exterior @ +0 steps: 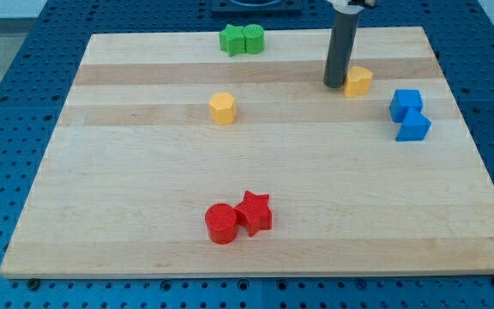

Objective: Move the yellow heart to the top of blue cube

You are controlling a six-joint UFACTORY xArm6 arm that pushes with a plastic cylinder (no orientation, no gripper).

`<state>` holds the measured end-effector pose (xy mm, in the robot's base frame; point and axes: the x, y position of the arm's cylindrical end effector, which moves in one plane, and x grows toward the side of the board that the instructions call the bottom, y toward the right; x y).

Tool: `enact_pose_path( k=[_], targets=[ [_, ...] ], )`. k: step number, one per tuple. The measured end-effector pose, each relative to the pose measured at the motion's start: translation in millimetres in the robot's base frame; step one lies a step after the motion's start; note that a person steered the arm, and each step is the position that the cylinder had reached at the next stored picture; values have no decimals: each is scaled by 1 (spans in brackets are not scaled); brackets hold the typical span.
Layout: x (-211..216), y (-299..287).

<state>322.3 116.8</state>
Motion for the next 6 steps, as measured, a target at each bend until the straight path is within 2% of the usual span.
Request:
enact_pose_path(
  k=[4,6],
  targets=[
    [-7,73],
    [-28,49]
  ],
)
